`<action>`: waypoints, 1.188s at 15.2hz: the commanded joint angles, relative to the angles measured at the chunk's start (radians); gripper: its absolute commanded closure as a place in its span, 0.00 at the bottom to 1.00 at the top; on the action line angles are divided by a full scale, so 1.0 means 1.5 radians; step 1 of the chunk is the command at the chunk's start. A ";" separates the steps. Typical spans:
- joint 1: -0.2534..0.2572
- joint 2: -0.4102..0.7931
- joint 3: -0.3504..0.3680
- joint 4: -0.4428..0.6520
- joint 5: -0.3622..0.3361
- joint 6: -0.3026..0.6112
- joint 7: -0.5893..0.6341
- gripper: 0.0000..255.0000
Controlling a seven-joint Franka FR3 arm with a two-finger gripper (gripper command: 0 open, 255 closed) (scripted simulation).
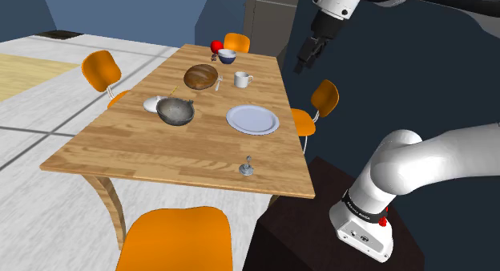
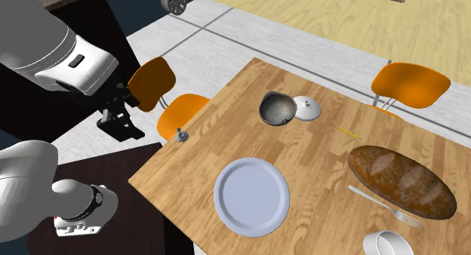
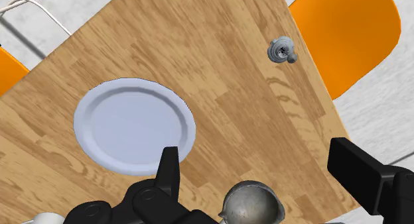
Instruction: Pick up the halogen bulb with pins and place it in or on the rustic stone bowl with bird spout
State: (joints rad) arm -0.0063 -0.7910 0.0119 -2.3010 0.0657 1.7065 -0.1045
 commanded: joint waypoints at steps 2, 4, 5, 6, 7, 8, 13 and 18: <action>0.002 -0.008 0.007 -0.026 0.004 0.020 0.007 0.00; 0.006 -0.023 0.022 -0.077 0.013 0.062 0.020 0.00; 0.009 -0.029 0.030 -0.101 0.018 0.083 0.027 0.00; 0.011 -0.033 0.038 -0.125 0.022 0.104 0.034 0.00; 0.014 -0.037 0.047 -0.147 0.028 0.126 0.041 0.00; 0.018 -0.040 0.055 -0.169 0.033 0.148 0.048 0.00; 0.038 -0.035 0.103 -0.268 0.063 0.265 0.085 0.00; 0.062 0.010 0.158 -0.345 0.097 0.401 0.126 0.00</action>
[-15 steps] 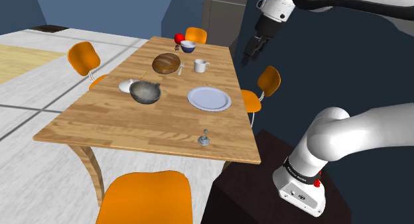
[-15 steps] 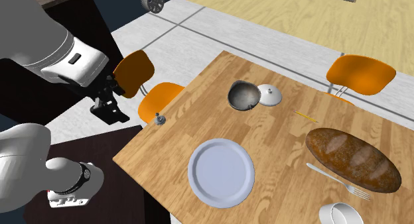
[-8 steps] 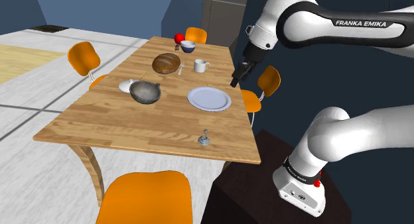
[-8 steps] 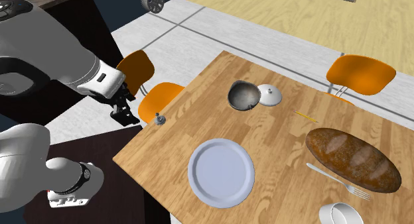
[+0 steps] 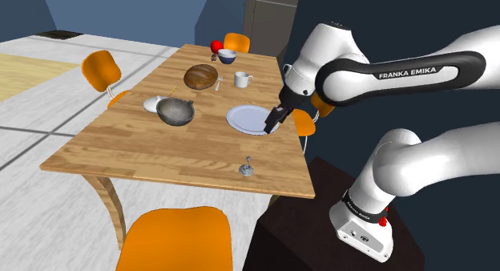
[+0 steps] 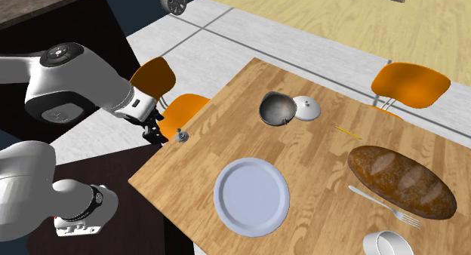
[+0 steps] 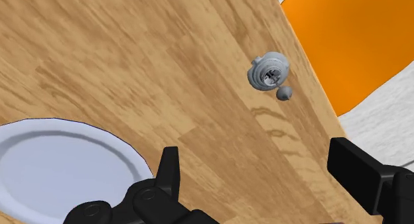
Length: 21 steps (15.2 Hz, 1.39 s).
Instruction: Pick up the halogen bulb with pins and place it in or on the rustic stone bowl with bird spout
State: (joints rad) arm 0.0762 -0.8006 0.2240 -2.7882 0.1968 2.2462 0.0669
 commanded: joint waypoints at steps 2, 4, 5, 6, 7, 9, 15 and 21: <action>0.016 0.048 0.041 -0.043 0.023 0.101 0.030 0.00; 0.023 0.088 0.067 -0.062 0.035 0.165 0.049 0.00; 0.025 0.112 0.081 -0.069 0.040 0.198 0.059 0.00; 0.026 0.138 0.095 -0.074 0.044 0.232 0.070 0.00; 0.025 0.165 0.110 -0.079 0.046 0.266 0.082 0.00; 0.018 0.226 0.145 -0.083 0.044 0.337 0.109 0.00; -0.037 0.339 0.213 -0.079 0.003 0.452 0.162 0.00; -0.121 0.410 0.276 -0.070 -0.070 0.515 0.212 0.00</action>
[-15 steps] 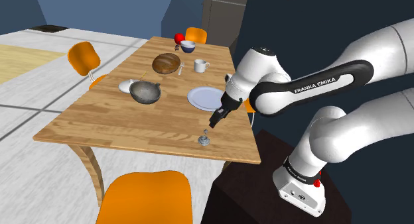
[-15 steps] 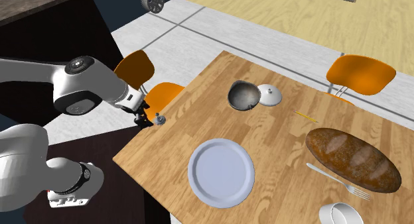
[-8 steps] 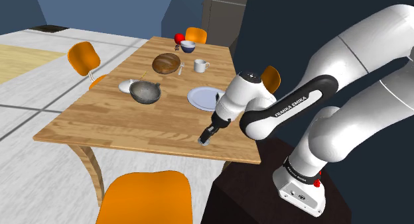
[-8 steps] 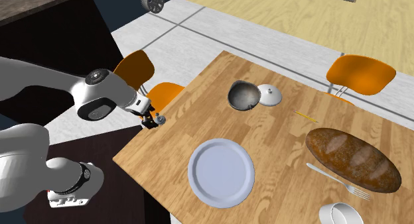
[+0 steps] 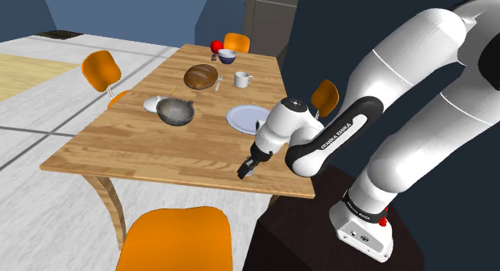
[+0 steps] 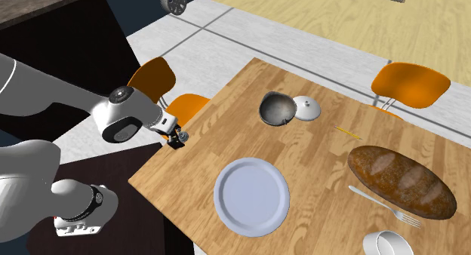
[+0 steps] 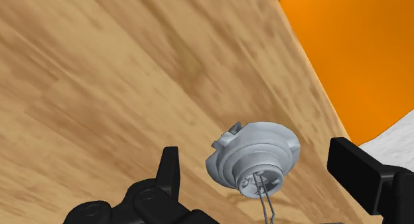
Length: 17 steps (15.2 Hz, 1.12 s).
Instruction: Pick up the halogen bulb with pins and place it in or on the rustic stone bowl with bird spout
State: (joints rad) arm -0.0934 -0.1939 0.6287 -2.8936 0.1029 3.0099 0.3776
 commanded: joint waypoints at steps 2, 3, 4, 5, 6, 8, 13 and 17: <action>-0.008 0.006 0.006 0.001 -0.007 0.005 0.005 0.00; -0.008 0.006 0.006 0.001 -0.007 0.005 0.005 0.00; -0.008 0.006 0.006 0.001 -0.007 0.005 0.005 0.00; -0.008 0.006 0.006 0.001 -0.007 0.005 0.005 0.00; -0.008 0.005 0.006 0.001 -0.007 0.005 0.005 0.00; -0.008 0.005 0.006 0.001 -0.007 0.005 0.005 1.00; -0.007 0.005 0.006 0.001 -0.007 0.005 0.005 1.00; 0.013 -0.008 -0.011 0.001 0.012 -0.009 -0.009 1.00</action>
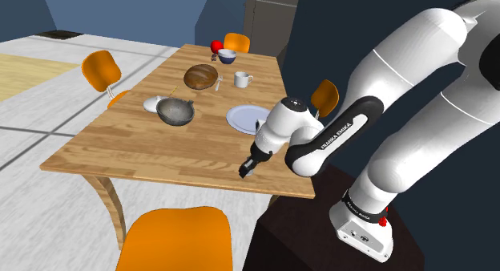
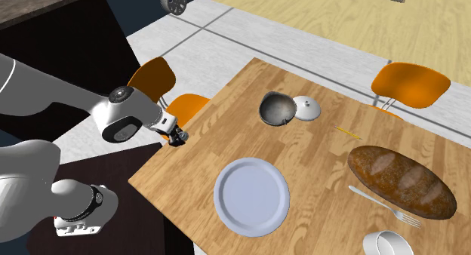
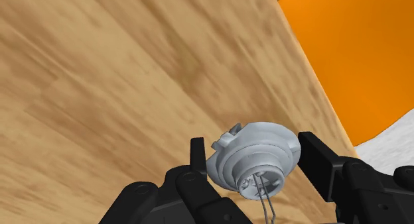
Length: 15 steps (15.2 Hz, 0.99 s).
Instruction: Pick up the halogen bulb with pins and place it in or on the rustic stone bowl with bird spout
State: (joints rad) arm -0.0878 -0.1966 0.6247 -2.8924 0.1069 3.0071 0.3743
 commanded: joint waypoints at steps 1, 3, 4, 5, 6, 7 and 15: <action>0.026 -0.019 -0.022 0.001 0.024 -0.021 -0.019 1.00; 0.052 -0.045 -0.043 0.003 0.047 -0.049 -0.036 1.00; 0.062 -0.058 -0.051 0.005 0.056 -0.063 -0.043 1.00; 0.070 -0.070 -0.059 0.006 0.063 -0.077 -0.049 1.00; 0.077 -0.083 -0.066 0.008 0.070 -0.091 -0.054 1.00; 0.084 -0.095 -0.072 0.010 0.075 -0.105 -0.058 1.00; 0.111 -0.181 -0.107 0.033 0.094 -0.214 -0.079 1.00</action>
State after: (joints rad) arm 0.0781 -0.4574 0.4690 -2.8512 0.2475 2.7054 0.2575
